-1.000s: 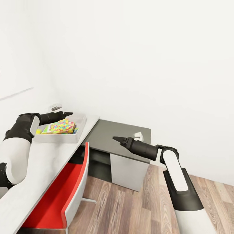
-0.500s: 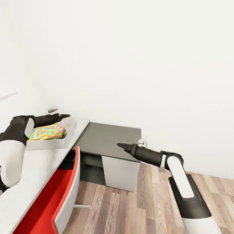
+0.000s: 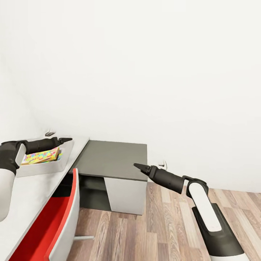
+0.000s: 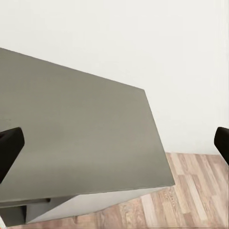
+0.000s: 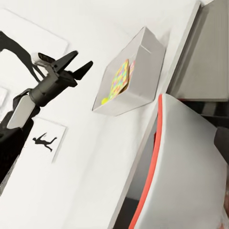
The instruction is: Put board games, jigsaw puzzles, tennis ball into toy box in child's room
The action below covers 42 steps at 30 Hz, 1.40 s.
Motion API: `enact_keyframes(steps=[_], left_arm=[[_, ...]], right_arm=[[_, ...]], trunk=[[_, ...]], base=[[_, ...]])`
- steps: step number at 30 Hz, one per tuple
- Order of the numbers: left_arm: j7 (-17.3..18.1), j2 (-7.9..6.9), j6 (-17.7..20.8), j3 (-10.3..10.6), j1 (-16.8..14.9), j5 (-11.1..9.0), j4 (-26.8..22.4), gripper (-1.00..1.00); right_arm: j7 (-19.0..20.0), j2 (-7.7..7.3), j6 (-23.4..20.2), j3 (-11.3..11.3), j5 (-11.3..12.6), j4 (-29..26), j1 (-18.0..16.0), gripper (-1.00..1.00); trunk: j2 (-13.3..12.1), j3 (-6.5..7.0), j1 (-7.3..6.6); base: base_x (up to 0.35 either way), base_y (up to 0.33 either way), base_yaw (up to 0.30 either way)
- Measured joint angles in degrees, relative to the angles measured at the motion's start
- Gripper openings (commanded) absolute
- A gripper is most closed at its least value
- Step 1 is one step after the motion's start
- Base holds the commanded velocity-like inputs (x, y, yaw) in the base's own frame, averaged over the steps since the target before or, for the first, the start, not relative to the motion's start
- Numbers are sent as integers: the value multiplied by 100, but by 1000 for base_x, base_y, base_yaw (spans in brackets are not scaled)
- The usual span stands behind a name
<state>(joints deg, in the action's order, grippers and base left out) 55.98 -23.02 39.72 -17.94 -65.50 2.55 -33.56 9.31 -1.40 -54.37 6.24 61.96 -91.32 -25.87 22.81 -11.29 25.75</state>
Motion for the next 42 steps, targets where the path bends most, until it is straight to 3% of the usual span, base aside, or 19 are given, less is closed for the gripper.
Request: enact_keyframes(steps=[6,23,30,36,42], left_arm=[[306,-151,190,-53,130,-4,-7,100],[381,-177,230,-53,170,0,-26,100],[383,-174,193,-41,176,-8,-27,100],[383,-171,167,-42,177,-4,-27,100],[389,-170,163,-38,177,-9,-26,100]], right_arm=[[52,-7,31,-17,-6,-2,8,100],[64,-8,44,-33,-18,29,9,100],[59,0,52,-28,-28,36,9,100],[60,8,53,-27,-305,44,8,100],[62,12,54,-27,-390,37,8,100]], trunk=[[0,45,0],[-1,173,0],[-1,217,3],[-1,222,1],[-1,252,1]], base=[[0,0,-205],[-1,0,-203],[-203,0,-124],[-87,-11,-13],[-77,-193,-2]])
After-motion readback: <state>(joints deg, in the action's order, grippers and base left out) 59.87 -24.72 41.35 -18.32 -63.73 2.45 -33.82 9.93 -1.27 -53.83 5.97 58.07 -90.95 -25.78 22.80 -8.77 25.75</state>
